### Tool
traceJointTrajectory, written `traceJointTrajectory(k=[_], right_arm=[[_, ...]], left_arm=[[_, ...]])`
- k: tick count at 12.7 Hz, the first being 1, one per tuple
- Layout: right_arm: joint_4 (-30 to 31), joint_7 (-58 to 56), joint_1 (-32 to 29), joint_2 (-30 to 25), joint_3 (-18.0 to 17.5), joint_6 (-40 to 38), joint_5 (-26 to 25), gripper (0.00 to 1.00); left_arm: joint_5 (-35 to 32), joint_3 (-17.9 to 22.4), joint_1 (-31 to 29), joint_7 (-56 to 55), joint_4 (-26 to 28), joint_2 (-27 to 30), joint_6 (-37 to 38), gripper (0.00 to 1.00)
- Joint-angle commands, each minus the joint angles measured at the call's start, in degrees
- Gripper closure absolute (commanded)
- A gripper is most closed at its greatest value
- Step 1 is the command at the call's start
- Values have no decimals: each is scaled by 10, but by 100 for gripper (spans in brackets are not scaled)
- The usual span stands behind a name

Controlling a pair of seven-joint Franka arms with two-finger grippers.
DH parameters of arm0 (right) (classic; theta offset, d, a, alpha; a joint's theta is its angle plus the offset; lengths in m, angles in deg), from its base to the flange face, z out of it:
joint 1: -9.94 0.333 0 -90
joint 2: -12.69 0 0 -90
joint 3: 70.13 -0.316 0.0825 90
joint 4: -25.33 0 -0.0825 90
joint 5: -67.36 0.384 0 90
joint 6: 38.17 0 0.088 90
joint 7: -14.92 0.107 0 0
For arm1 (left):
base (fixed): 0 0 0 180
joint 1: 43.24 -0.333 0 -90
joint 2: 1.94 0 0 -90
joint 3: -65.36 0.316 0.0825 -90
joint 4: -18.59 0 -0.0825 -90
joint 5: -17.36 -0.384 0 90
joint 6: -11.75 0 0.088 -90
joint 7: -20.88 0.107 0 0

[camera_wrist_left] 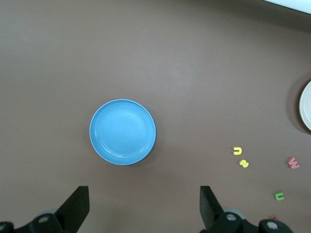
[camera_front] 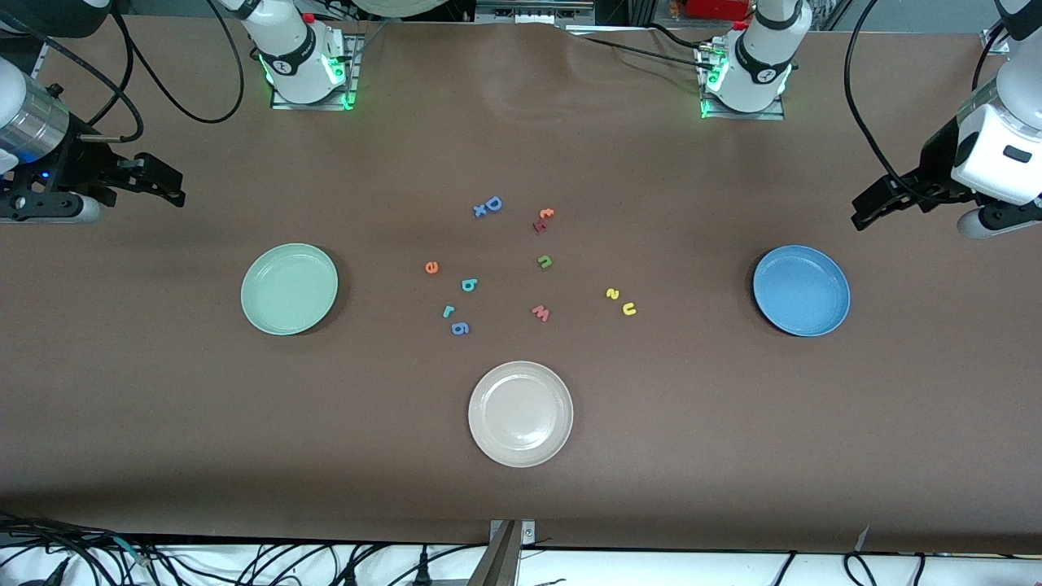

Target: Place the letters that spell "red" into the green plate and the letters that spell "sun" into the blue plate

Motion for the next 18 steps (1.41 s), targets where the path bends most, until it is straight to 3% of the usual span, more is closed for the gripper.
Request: traceJointTrajectory(k=[1, 18], right_arm=[[-14, -10, -6, 4, -3, -13, -6, 0], [-14, -8, -5, 4, -4, -21, -3, 0]], left_arm=[[8, -2, -2, -2, -14, -2, 10, 0], [8, -5, -2, -2, -14, -2, 10, 0]])
